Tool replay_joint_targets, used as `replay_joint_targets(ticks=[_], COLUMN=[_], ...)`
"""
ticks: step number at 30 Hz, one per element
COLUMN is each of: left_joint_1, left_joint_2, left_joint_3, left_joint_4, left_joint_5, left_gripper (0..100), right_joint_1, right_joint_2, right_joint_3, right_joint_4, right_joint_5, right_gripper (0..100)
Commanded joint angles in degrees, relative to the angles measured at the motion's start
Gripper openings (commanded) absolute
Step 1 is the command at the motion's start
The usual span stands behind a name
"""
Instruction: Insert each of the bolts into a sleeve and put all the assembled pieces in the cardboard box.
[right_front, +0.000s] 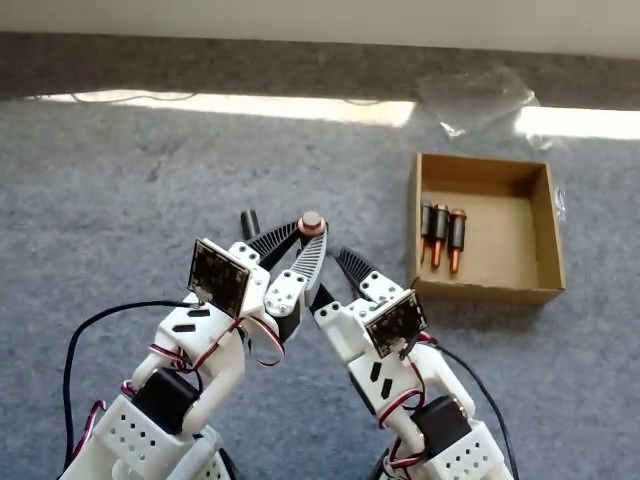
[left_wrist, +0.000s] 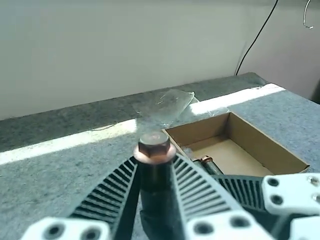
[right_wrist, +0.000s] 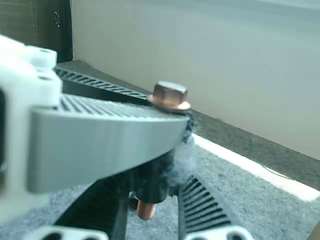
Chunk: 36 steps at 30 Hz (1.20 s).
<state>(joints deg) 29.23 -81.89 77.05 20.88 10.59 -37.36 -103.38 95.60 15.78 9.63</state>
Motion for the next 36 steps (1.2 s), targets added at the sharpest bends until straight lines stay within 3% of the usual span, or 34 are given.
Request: replay_joint_targets(ticks=[1,16,21,29,34,36], left_joint_1=[-2.95,-4.35,-12.35,-29.32,-35.47,-36.0], left_joint_2=[-0.75,-0.84,-0.84,-0.84,-0.84,-0.84], left_joint_3=[-0.22,-4.35,-10.77,-8.4,-6.81,-6.9], left_joint_4=[-0.7,-1.05,-0.62,-0.62,-0.62,0.7], left_joint_5=[0.18,0.0,0.0,0.0,-0.09,-0.09], left_gripper=[12,15,15,14,0,3], right_joint_1=[-0.66,-0.57,-0.57,-0.57,-0.48,-0.48], right_joint_2=[-1.27,-1.27,-0.92,-0.84,-1.01,-0.92], right_joint_3=[7.6,7.6,7.69,7.69,7.69,7.69], right_joint_4=[-0.04,-0.04,-0.04,-0.04,-0.04,-0.04], right_joint_5=[0.88,0.88,0.88,0.88,0.79,0.79], right_gripper=[0.5,0.5,0.5,0.5,0.5,0.5])
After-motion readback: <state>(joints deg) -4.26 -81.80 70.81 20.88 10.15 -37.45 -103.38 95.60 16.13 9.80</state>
